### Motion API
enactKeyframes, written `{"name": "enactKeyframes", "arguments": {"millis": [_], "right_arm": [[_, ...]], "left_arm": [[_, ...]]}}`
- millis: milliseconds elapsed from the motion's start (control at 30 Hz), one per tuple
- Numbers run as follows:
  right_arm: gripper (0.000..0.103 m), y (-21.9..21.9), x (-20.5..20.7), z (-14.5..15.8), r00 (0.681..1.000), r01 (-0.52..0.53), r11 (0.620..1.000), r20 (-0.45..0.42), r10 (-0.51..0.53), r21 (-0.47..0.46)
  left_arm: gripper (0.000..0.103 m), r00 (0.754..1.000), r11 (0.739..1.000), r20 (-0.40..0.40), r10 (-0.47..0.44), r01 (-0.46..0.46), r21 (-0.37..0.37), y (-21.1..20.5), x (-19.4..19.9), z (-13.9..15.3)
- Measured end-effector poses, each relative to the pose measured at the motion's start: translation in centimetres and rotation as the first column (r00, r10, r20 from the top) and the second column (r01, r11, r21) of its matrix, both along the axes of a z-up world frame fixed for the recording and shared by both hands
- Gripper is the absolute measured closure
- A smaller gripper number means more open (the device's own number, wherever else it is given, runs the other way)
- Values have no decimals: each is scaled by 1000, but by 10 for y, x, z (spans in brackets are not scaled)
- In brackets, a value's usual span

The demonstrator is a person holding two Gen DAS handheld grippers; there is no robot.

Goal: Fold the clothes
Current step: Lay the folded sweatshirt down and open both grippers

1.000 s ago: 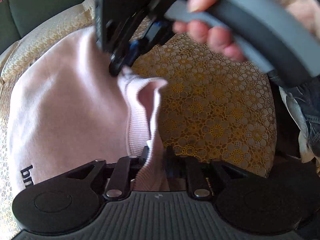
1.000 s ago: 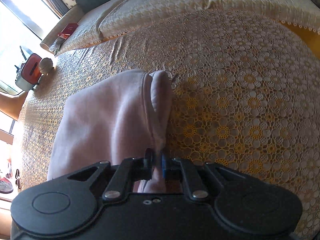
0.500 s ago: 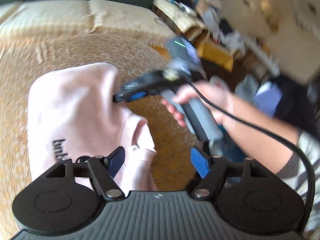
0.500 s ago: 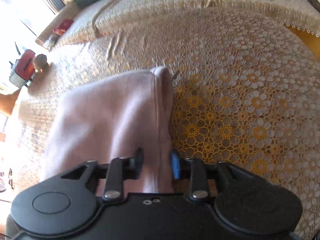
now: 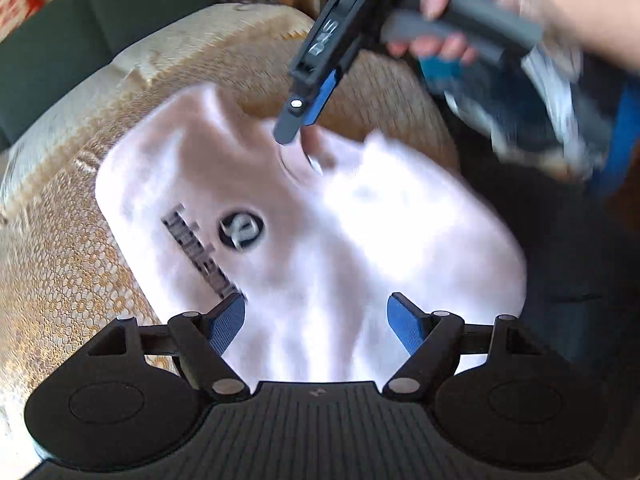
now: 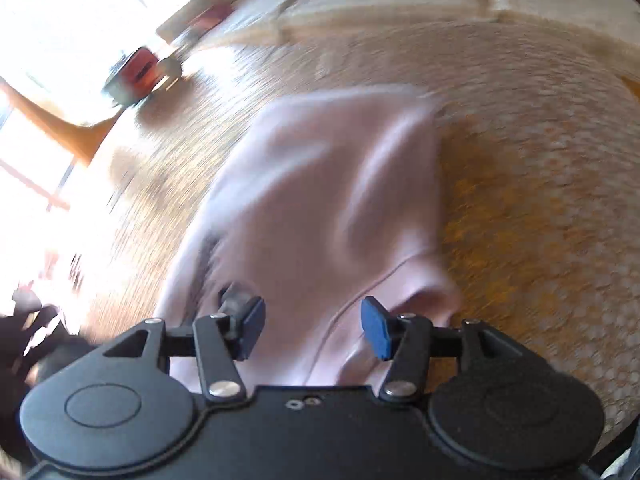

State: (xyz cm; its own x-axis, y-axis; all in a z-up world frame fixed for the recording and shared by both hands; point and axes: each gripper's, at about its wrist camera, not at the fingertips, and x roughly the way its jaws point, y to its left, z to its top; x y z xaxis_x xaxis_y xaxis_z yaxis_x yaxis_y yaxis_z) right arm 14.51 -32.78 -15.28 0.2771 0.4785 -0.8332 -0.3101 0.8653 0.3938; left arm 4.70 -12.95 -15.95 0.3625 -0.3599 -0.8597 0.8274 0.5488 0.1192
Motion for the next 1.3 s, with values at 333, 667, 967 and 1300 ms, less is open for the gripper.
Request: {"name": "enactKeyframes", "arguments": {"millis": [333, 667, 967, 1300], "right_arm": [[0, 49, -63, -45, 985, -167, 964, 7, 173, -209], [0, 45, -112, 3, 953, -284, 936, 43, 299, -207], [0, 59, -133, -38, 958, -286, 922, -61, 280, -260], [0, 4, -67, 16, 996, -1, 978, 83, 18, -209]], "left_arm": [[22, 998, 998, -13, 57, -58, -13, 12, -20, -54], [22, 999, 999, -37, -19, 17, -48, 34, -49, -16], [22, 995, 999, -92, 25, -27, -22, 33, -49, -45], [22, 963, 966, -115, 243, -251, -66, 80, 0, -23]]}}
